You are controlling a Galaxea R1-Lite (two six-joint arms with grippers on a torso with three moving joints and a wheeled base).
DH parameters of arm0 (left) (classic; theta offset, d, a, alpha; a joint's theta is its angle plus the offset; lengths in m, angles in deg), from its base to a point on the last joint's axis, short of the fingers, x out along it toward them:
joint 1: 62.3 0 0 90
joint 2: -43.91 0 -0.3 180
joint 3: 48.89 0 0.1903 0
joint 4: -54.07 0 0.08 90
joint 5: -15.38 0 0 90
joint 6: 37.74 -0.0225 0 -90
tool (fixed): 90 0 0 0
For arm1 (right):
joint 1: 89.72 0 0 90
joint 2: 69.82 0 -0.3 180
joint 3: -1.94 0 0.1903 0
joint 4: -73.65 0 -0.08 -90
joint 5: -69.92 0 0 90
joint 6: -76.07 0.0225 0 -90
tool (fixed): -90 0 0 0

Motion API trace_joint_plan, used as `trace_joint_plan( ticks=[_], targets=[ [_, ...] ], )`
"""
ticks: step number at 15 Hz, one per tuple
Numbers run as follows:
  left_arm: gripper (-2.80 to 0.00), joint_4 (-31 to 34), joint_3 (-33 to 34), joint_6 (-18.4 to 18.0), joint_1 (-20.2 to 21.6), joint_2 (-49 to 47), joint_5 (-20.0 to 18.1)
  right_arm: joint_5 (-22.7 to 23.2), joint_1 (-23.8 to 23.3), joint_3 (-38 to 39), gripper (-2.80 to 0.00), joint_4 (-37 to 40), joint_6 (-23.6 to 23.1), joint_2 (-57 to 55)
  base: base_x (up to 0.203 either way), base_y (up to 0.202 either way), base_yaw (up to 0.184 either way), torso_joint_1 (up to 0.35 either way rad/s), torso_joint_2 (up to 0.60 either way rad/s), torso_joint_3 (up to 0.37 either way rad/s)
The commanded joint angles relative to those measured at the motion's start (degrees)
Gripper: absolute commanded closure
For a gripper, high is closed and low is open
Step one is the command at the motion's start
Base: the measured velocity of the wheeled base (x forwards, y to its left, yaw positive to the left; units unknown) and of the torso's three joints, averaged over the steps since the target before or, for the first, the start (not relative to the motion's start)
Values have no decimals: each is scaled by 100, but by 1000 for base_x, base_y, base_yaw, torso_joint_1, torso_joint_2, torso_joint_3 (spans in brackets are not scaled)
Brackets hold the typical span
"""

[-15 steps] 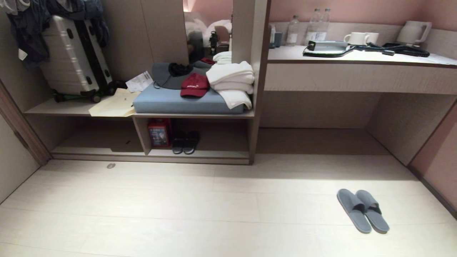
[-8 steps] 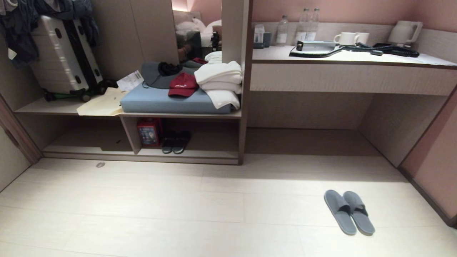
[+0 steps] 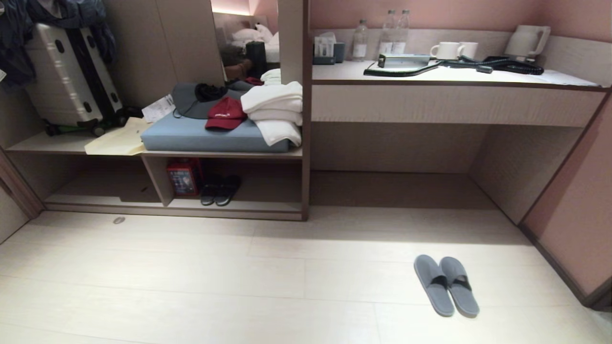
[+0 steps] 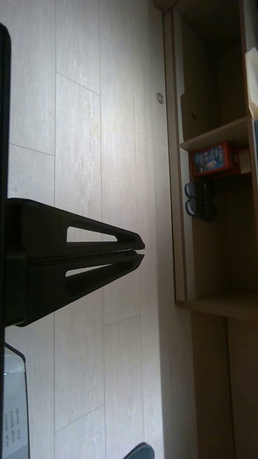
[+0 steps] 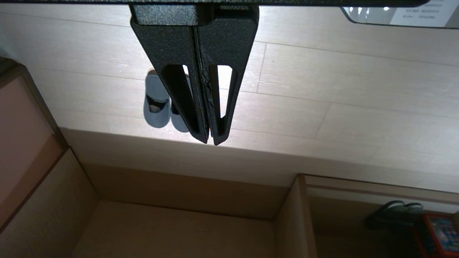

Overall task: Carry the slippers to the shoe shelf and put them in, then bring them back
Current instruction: Pick up the slippers on the floor

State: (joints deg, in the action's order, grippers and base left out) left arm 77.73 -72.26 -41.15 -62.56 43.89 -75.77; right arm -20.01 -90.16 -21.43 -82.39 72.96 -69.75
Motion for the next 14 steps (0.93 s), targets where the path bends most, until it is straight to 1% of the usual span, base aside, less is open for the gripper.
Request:
trace_joint_plan(
  ticks=[1,5,10,12,14],
  targets=[
    [0,6,9,-1,0,-6,0,1,0,0,0,2,-6,19,0,-194,3,0,5,2],
    [0,120,-26,-19,0,-6,0,1,0,0,0,9,-6,18,0,-194,2,1,-1,4],
    [0,6,9,25,0,-6,0,-16,0,9,0,2,3,10,0,-194,2,1,2,3],
    [0,94,-18,-37,0,-15,0,-16,0,9,0,2,3,10,0,-196,2,0,2,4],
    [0,35,0,-28,0,-6,0,-16,0,9,0,2,3,10,0,-196,2,3,-2,4]
  ],
)
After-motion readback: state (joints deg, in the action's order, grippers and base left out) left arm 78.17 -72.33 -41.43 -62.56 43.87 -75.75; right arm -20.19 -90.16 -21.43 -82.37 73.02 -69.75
